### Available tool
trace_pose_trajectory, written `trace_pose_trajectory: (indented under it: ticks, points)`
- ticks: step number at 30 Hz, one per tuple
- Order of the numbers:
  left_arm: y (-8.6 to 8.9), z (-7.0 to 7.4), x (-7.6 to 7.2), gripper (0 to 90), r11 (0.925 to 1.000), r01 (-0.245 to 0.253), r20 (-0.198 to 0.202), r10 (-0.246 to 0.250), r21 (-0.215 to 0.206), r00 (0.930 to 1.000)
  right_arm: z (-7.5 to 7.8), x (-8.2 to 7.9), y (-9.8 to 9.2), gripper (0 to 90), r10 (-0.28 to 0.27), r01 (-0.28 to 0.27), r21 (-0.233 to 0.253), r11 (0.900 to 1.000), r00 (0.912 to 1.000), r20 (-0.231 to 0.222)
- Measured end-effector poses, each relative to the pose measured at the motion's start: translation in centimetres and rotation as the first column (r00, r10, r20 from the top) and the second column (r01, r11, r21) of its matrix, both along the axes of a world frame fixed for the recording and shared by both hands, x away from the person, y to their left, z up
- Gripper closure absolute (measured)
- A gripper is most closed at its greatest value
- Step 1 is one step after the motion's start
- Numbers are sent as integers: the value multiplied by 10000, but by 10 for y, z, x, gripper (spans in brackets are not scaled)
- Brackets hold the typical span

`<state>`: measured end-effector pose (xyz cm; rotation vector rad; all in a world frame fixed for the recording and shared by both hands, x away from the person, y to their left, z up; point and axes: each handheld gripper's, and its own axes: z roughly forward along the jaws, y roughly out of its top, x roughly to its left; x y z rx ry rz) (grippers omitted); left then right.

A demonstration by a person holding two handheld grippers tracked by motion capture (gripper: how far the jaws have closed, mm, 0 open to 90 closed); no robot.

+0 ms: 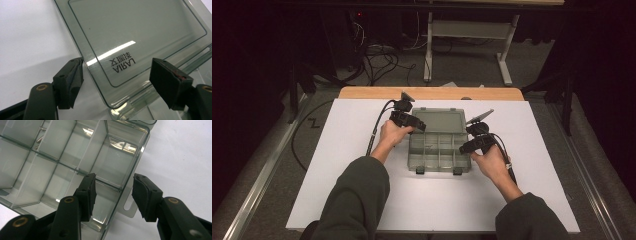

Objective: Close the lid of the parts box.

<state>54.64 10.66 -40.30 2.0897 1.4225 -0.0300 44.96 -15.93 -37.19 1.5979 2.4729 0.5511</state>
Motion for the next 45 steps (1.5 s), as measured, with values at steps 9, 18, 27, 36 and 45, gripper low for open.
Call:
trace_pose_trajectory:
  ticks: [9, 18, 27, 36, 45]
  points:
    - [-2, -6, 3, 286, 9999, -82, -151, 80, -94, 9999, 0, 0, 0, 555, 13, -13, 3, 10000, 10000, 12]
    - [-1, -3, 1, 312, 9999, 62, 72, -61, -95, 10000, 1, 1, 1, 556, -13, 12, -78, 10000, 10000, -76]
    - [2, 4, -3, 360, 9999, 102, 562, -101, -29, 9984, 1, 1, 2, 558, -48, 47, -125, 9999, 10000, -51]
    - [7, 14, -8, 398, 9996, 133, 947, -109, -257, 9954, 1, 0, 2, 561, -54, 54, -152, 9999, 10000, -34]
    - [11, 25, -14, 426, 9985, 425, 1329, -377, -340, 9904, 1, -1, 3, 562, -35, 36, -214, 9998, 10000, 44]
